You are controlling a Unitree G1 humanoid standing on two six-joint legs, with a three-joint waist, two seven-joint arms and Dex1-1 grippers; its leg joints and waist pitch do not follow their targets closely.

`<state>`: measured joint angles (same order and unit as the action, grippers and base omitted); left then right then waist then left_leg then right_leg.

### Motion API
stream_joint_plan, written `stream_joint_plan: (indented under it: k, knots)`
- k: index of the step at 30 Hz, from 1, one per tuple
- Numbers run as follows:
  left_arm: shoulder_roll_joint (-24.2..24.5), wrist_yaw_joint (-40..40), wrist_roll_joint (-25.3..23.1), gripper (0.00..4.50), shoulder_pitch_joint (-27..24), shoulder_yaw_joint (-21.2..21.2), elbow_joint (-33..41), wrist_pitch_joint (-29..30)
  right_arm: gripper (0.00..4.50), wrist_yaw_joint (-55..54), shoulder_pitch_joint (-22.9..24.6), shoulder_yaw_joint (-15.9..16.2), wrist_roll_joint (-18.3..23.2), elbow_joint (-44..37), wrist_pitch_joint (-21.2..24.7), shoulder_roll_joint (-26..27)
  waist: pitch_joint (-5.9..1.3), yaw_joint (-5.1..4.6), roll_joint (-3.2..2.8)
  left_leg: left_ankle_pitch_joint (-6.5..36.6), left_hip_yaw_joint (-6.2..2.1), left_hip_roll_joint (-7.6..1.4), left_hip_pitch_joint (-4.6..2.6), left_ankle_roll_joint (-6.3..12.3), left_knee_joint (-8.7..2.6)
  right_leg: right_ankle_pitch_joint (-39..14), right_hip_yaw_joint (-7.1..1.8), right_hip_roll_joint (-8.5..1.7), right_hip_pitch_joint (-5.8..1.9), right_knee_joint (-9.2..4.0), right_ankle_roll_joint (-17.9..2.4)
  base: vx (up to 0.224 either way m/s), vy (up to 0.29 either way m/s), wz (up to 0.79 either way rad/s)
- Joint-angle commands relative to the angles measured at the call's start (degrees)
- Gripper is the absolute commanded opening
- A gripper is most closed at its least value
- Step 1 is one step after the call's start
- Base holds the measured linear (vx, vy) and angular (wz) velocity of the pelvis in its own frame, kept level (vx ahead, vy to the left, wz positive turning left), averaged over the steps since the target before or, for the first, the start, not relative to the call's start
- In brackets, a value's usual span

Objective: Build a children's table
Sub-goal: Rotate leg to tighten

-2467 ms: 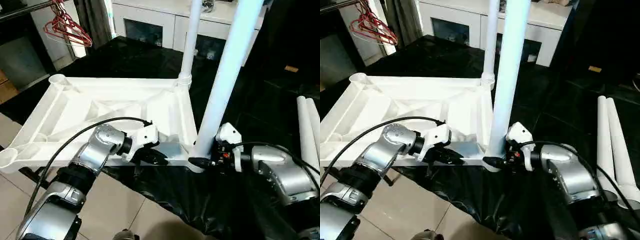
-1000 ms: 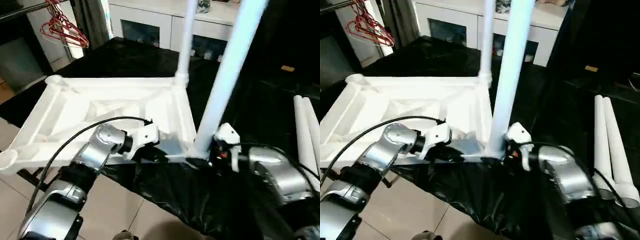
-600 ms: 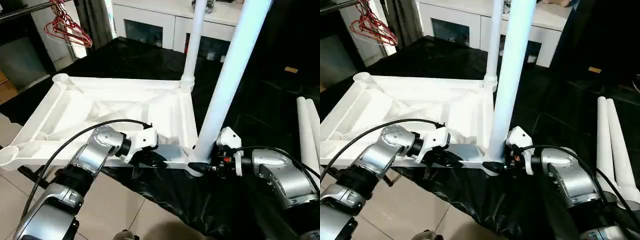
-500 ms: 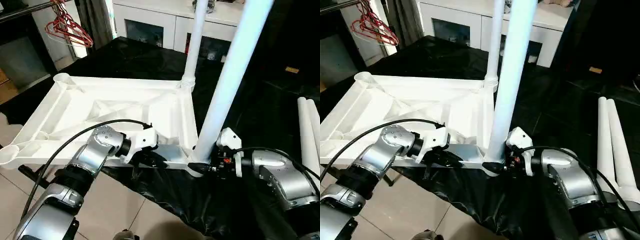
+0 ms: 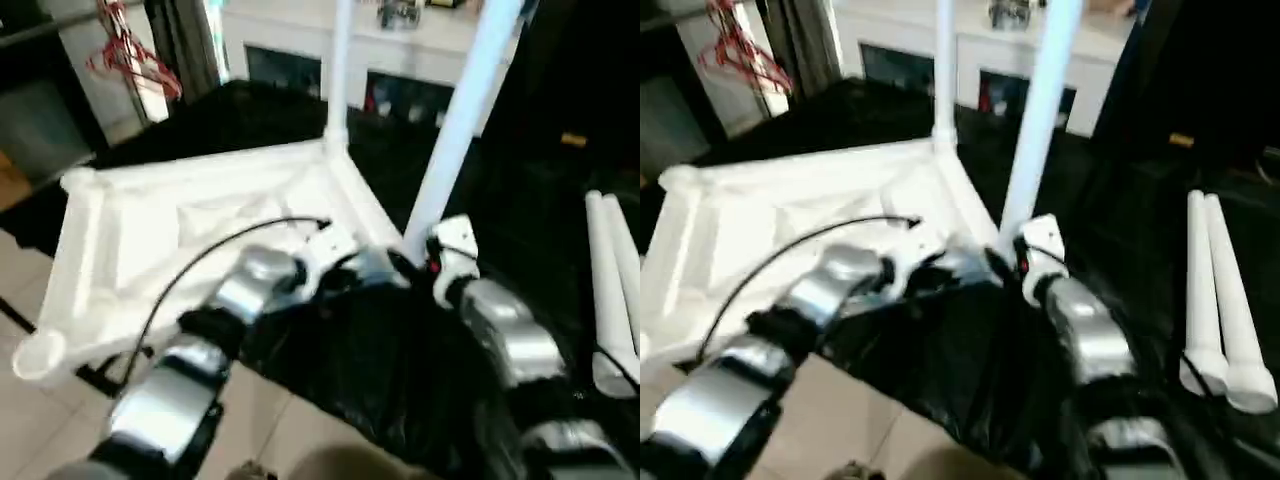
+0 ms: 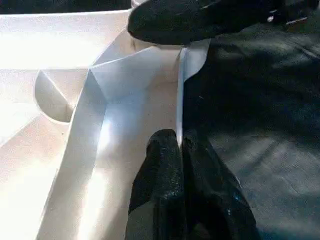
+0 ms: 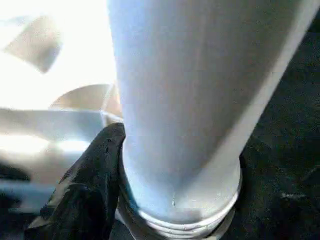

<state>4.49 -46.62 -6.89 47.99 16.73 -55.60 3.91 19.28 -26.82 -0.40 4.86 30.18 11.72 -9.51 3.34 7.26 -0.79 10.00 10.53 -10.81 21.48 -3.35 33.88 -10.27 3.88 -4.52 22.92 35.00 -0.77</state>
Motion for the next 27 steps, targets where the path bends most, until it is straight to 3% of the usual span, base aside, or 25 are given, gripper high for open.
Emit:
stream_joint_plan:
  k: [1, 2, 3, 4, 6, 8, 15, 16, 19, 22, 25, 27]
  knots:
    - [-1.08, 7.17, 0.92, 0.0, 3.18, -3.52, 0.68, -2.33, 3.39, 0.81, 1.43, 2.5, -0.4, 1.06, 0.37, 2.02, -4.37, -0.01, 0.81, 8.92, -0.92, -2.09, -0.83, 1.95, -3.75, -10.83, -2.68, -4.36, -2.72, -4.46, -10.65, 0.0, 0.0, 0.0]
    - [-1.73, 7.24, 0.31, 0.0, 3.8, -2.98, -0.84, -4.04, 3.39, 0.62, 1.21, 1.45, 0.27, 1.71, 0.35, 2.97, -4.52, 0.02, 0.43, 7.48, -1.0, -2.07, -0.54, 2.59, -3.6, -7.38, -2.67, -4.22, -2.92, -3.91, -11.44, 0.0, 0.0, 0.0]
    - [-1.89, 7.38, -0.04, 0.0, 3.95, -2.73, -1.28, -4.75, 3.5, 0.49, 1.15, 1.2, 0.27, 1.82, 0.35, 3.15, -4.64, -0.1, 0.63, 6.67, -1.04, -2.01, -0.32, 3.1, -3.55, -4.6, -2.58, -4.22, -3.24, -3.62, -11.85, 0.0, 0.0, 0.0]
    - [-2.12, 7.46, -0.35, 0.0, 4.19, -2.48, -2.0, -5.61, 3.67, -0.01, 1.03, 1.22, -0.03, 2.08, 0.02, 3.2, -4.8, -0.09, 0.46, 6.0, -1.11, -2.04, -0.31, 3.3, -3.49, -3.1, -2.52, -4.24, -3.34, -3.34, -12.15, 0.0, 0.0, 0.0]
    - [-2.41, 7.54, -0.63, 0.0, 4.42, -2.09, -2.91, -7.53, 3.86, -1.34, 0.93, 1.63, -1.1, 2.36, -0.96, 2.86, -4.86, -0.31, 0.47, 4.5, -1.01, -2.04, -0.4, 4.51, -3.28, 0.76, -2.45, -4.1, -3.16, -3.09, -13.33, 0.0, 0.0, 0.0]
    - [-2.88, 7.01, -0.28, 0.0, 4.33, -1.86, -3.5, -10.13, 3.98, -2.58, 1.3, 1.15, -1.49, 1.3, -2.06, 2.18, -4.77, -0.48, 0.67, 5.12, -0.89, -1.99, -0.33, 5.07, -3.25, 0.57, -2.47, -4.23, -3.29, -3.17, -14.06, 0.0, 0.0, 0.0]
    - [-3.27, 8.65, -0.31, 0.0, 4.0, -2.57, -3.93, -13.64, 3.98, -1.27, 4.17, -1.29, -0.24, -6.19, -0.18, -0.02, -4.26, -0.13, 0.98, 8.66, -0.81, -2.18, -0.61, 4.49, -3.58, -7.62, -2.56, -4.29, -3.09, -4.12, -12.14, 0.0, 0.0, 0.0]
    - [-3.1, 8.5, 0.07, 0.28, 3.9, -3.06, -3.7, -13.82, 4.04, -1.05, 4.67, -1.5, -0.31, -7.22, 0.04, -0.62, -4.27, -0.03, 0.98, 8.69, -0.84, -2.24, -0.64, 4.45, -3.6, -8.06, -2.58, -4.4, -3.09, -4.18, -11.97, 0.0, 0.0, 0.0]
    - [-2.29, 8.24, 0.53, 0.6, 3.53, -3.73, -2.72, -14.0, 4.07, -0.72, 5.39, -1.8, -0.19, -8.66, 0.4, -1.62, -4.53, 0.13, 0.9, 7.52, -0.85, -2.28, -0.51, 4.35, -3.45, -6.16, -2.58, -4.45, -3.14, -3.88, -12.45, 0.0, 0.0, 0.0]
    - [0.83, 9.82, -0.19, 0.84, 2.3, -4.2, 0.33, -13.3, 4.07, -0.3, 6.62, -1.77, 0.02, -11.17, 1.53, -2.93, -4.39, 0.15, 1.2, 7.32, -0.9, -2.34, -0.42, 4.87, -3.49, -4.74, -2.49, -4.37, -3.15, -3.59, -12.55, 0.0, 0.0, 0.0]
    - [2.11, 10.13, -0.31, 0.84, 1.57, -4.55, 2.12, -12.49, 4.07, 0.2, 6.89, -1.64, 0.07, -11.85, 2.04, -3.18, -4.34, -0.23, 1.18, 7.4, -0.91, -2.2, -0.29, 4.71, -3.52, -6.07, -2.47, -4.32, -3.18, -3.66, -11.73, 0.0, 0.0, 0.0]
    - [4.99, 11.88, -0.45, 0.84, -0.64, -6.14, 7.55, -9.73, 4.07, 1.94, 7.7, -1.1, 0.43, -13.64, 3.35, -3.63, -4.32, -0.57, 1.18, 7.55, -0.97, -2.39, -0.27, 4.45, -3.55, -6.67, -2.42, -4.38, -3.19, -3.5, -12.04, 0.0, 0.0, 0.0]
